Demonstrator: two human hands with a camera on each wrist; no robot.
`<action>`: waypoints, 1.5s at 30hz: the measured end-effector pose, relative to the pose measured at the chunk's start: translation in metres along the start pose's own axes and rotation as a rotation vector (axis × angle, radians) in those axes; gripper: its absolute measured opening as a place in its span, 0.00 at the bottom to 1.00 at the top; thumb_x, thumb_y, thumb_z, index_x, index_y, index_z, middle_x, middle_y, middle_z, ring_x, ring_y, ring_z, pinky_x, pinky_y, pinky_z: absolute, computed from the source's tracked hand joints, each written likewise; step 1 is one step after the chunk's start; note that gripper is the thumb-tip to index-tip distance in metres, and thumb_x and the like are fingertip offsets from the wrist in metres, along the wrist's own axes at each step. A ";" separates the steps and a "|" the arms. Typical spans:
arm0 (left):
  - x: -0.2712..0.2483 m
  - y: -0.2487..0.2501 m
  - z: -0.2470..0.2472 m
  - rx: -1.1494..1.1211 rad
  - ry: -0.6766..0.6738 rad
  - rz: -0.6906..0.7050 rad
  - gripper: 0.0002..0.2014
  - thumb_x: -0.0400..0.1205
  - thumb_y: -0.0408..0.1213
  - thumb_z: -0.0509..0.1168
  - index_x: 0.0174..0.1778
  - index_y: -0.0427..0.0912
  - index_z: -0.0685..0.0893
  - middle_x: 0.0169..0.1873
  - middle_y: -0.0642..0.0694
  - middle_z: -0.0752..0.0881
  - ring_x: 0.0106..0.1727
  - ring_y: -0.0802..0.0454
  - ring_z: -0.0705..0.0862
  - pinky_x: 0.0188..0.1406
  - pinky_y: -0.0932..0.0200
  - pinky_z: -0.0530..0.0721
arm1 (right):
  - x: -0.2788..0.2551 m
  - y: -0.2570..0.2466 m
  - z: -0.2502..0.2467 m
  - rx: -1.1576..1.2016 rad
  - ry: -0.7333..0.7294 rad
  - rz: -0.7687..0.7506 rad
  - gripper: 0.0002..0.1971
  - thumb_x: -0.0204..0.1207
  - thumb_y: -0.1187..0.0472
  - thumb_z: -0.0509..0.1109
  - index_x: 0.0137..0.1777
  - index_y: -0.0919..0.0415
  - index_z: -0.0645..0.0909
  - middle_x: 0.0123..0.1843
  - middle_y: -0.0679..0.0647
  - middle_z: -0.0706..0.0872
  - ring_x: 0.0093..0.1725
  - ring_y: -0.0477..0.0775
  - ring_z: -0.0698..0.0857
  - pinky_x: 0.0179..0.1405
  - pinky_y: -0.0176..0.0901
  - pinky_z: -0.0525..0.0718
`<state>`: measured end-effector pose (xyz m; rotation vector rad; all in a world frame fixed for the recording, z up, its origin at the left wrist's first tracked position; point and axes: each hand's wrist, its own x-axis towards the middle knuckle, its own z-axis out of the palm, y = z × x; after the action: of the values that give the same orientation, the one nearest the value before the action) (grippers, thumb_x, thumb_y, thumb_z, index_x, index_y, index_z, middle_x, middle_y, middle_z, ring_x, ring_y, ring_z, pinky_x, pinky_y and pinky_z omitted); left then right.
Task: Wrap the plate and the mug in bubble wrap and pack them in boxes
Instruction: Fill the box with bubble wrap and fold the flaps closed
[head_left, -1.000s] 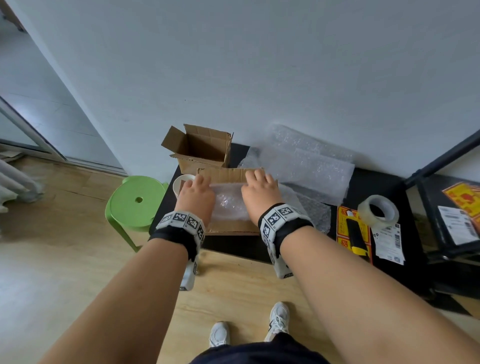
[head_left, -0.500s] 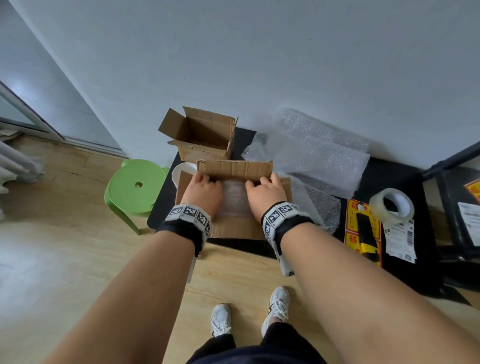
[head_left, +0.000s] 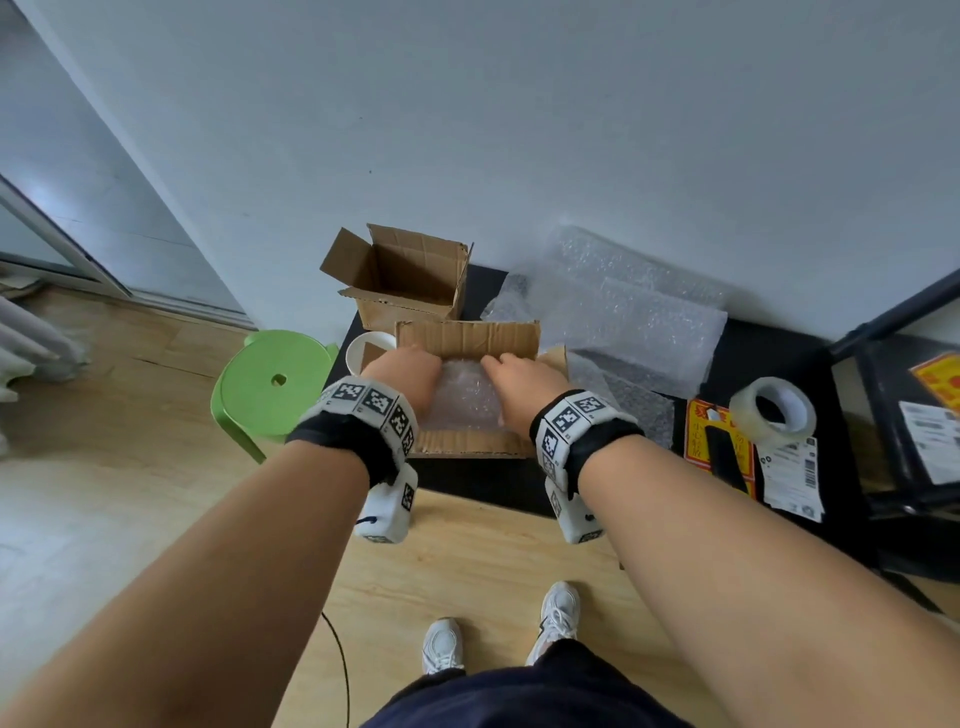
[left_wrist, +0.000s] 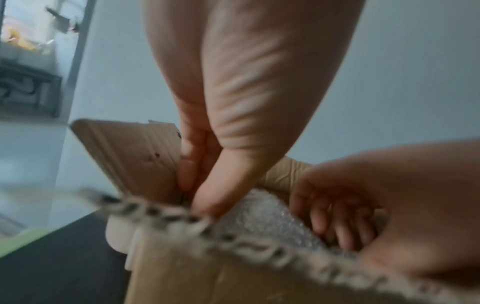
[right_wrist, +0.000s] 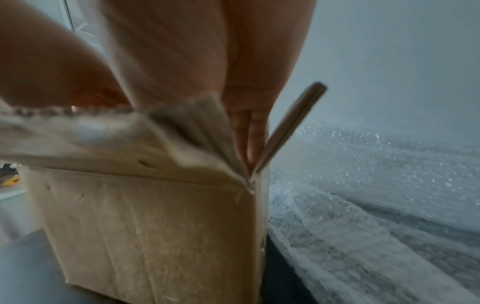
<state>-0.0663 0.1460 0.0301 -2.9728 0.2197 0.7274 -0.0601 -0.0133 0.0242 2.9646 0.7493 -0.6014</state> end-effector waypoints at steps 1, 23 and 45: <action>0.000 0.001 0.002 -0.002 -0.021 -0.007 0.17 0.80 0.32 0.67 0.66 0.38 0.81 0.62 0.40 0.83 0.64 0.42 0.82 0.65 0.48 0.81 | 0.000 0.000 0.001 0.021 -0.023 0.003 0.33 0.75 0.61 0.73 0.77 0.57 0.63 0.67 0.58 0.78 0.62 0.61 0.82 0.57 0.53 0.81; 0.005 0.011 0.020 0.053 0.052 0.067 0.30 0.80 0.31 0.66 0.78 0.37 0.61 0.69 0.35 0.73 0.64 0.39 0.81 0.58 0.47 0.83 | 0.014 0.001 0.015 -0.021 -0.120 -0.004 0.36 0.78 0.70 0.64 0.83 0.63 0.50 0.70 0.68 0.75 0.60 0.66 0.83 0.48 0.54 0.80; 0.020 0.112 -0.063 -0.203 0.586 0.150 0.17 0.80 0.29 0.60 0.65 0.39 0.78 0.62 0.42 0.78 0.63 0.42 0.77 0.61 0.49 0.77 | -0.072 0.147 -0.002 0.275 0.338 0.496 0.17 0.80 0.66 0.59 0.66 0.61 0.80 0.65 0.60 0.78 0.65 0.63 0.77 0.60 0.54 0.78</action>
<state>-0.0376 0.0263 0.0721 -3.3113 0.4233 -0.1476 -0.0500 -0.1755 0.0432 3.3541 -0.0949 -0.1826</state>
